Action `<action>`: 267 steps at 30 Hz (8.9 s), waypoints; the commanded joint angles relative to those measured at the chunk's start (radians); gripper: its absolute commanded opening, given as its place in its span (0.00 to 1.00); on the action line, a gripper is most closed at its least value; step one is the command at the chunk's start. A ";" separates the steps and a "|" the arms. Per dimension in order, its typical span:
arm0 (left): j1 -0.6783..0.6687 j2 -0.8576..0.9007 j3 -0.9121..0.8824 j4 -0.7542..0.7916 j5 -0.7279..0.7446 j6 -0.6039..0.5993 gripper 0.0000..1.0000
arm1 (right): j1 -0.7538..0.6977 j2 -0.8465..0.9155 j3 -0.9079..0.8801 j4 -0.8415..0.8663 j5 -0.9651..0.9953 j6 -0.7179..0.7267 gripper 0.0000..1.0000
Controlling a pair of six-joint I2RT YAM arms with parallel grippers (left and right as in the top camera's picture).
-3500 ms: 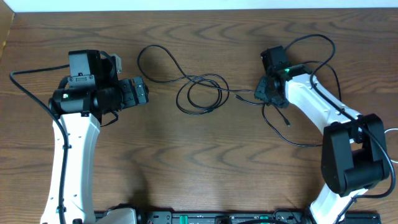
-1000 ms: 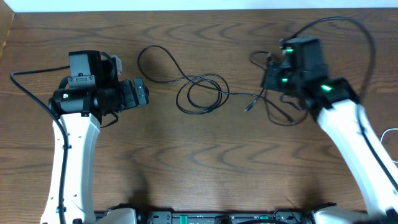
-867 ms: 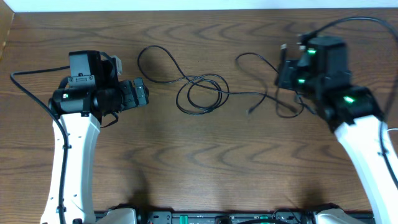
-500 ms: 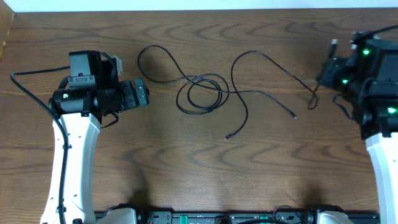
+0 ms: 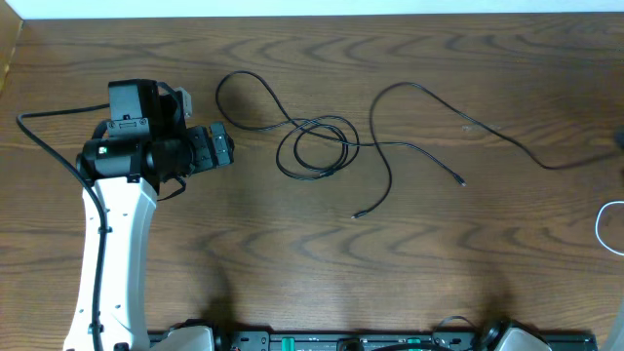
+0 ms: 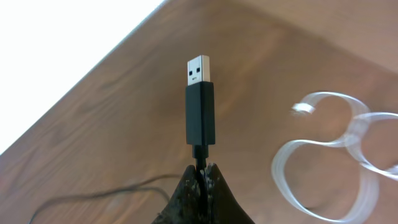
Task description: Untangle cables
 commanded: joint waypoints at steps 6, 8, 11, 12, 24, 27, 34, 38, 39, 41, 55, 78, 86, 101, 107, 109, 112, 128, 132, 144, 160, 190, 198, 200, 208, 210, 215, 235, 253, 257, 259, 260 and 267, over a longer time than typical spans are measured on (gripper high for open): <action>0.003 -0.015 -0.004 -0.006 0.016 0.013 1.00 | -0.155 -0.007 0.196 -0.089 -0.063 0.060 0.01; 0.003 -0.015 -0.004 -0.006 0.016 0.013 1.00 | -0.144 -0.007 0.239 -0.109 -0.140 0.030 0.01; 0.003 -0.015 -0.004 -0.006 0.016 0.012 1.00 | -0.102 -0.002 0.244 -0.127 -0.181 0.014 0.01; 0.003 -0.015 -0.004 -0.006 0.016 0.012 1.00 | -0.078 0.009 0.243 -0.141 -0.181 0.013 0.01; 0.003 -0.015 -0.004 0.000 0.016 -0.002 1.00 | 0.396 0.369 0.224 -0.187 -0.252 -0.123 0.01; 0.003 -0.015 -0.004 0.008 0.016 -0.002 1.00 | 0.481 0.495 0.224 -0.186 -0.253 -0.080 0.01; 0.003 -0.015 -0.004 0.021 0.013 0.002 1.00 | 0.629 0.712 0.224 -0.177 -0.216 0.000 0.01; 0.003 -0.015 -0.004 0.022 0.012 0.002 1.00 | 0.663 0.759 0.224 -0.189 -0.129 0.093 0.01; 0.003 -0.015 -0.004 0.022 0.012 0.002 1.00 | 0.666 0.766 0.224 -0.190 -0.127 0.094 0.01; 0.003 -0.015 -0.004 0.022 0.012 0.002 1.00 | 0.670 0.773 0.220 -0.196 -0.127 0.094 0.01; 0.003 -0.015 -0.004 0.021 0.012 0.002 1.00 | 0.673 0.773 0.097 -0.179 -0.072 0.184 0.01; 0.003 -0.015 -0.004 0.014 0.012 0.002 1.00 | 0.705 0.773 0.019 -0.117 -0.095 0.209 0.27; 0.003 -0.015 -0.004 0.010 0.012 0.002 1.00 | 0.725 0.773 -0.038 -0.049 -0.151 0.229 0.28; 0.003 -0.015 -0.004 -0.002 0.012 0.002 1.00 | 0.763 0.773 -0.077 0.102 -0.436 0.103 0.01; 0.003 -0.015 -0.004 -0.003 0.012 0.002 1.00 | 0.761 0.771 -0.074 0.265 -0.782 -0.109 0.01; 0.003 -0.015 -0.004 -0.007 0.012 0.002 1.00 | 0.761 0.766 -0.074 0.315 -0.842 -0.112 0.01; 0.003 -0.015 -0.004 -0.011 0.012 0.002 1.00 | 0.761 0.750 -0.073 0.352 -0.898 -0.161 0.01; 0.003 -0.015 -0.004 -0.013 0.012 0.002 1.00 | 0.748 0.494 -0.072 0.479 -1.266 -0.445 0.01; 0.003 -0.015 -0.004 -0.013 0.012 0.002 1.00 | 0.730 0.462 -0.072 0.610 -1.322 -0.352 0.01; 0.003 -0.015 -0.004 -0.017 0.012 0.002 1.00 | 0.596 0.452 -0.072 1.095 -1.386 0.030 0.01; 0.003 -0.015 -0.004 -0.043 0.012 0.003 1.00 | 0.198 0.452 -0.063 1.508 -1.423 0.492 0.01; 0.003 -0.015 -0.004 -0.023 0.016 0.001 1.00 | -0.371 0.451 -0.054 1.477 -1.480 0.838 0.01; 0.003 -0.015 -0.004 -0.014 0.039 -0.010 1.00 | -0.290 0.436 -0.054 1.419 -1.457 0.842 0.02; 0.003 -0.015 -0.004 -0.015 0.042 -0.010 1.00 | -0.270 0.421 -0.054 1.410 -1.438 0.825 0.02; 0.003 -0.015 -0.004 -0.014 0.042 -0.010 1.00 | -0.267 0.319 -0.040 1.088 -1.389 0.527 0.01; 0.003 -0.015 -0.004 -0.012 0.042 -0.014 1.00 | -0.267 0.286 -0.023 0.909 -1.322 0.375 0.02; 0.003 -0.015 -0.004 -0.011 0.042 -0.026 1.00 | -0.229 0.263 0.100 0.326 -1.039 -0.076 0.01; 0.002 -0.015 -0.004 0.019 0.066 -0.037 1.00 | 0.072 0.299 0.235 -0.106 -0.166 -0.261 0.01; 0.003 -0.015 -0.004 0.018 0.067 -0.035 1.00 | 0.509 0.619 0.235 -0.181 -0.163 -0.158 0.01; 0.003 -0.015 -0.004 0.018 0.067 -0.027 1.00 | 0.588 0.665 0.235 -0.154 -0.219 -0.227 0.01; 0.003 -0.015 -0.004 0.018 0.064 -0.024 1.00 | 0.613 0.682 0.235 -0.139 -0.232 -0.239 0.01; 0.003 -0.015 -0.004 0.018 0.064 -0.022 1.00 | 0.626 0.695 0.235 -0.127 -0.232 -0.240 0.01; 0.003 -0.015 -0.004 0.014 0.064 -0.005 1.00 | 0.661 0.796 0.235 -0.101 -0.259 -0.289 0.01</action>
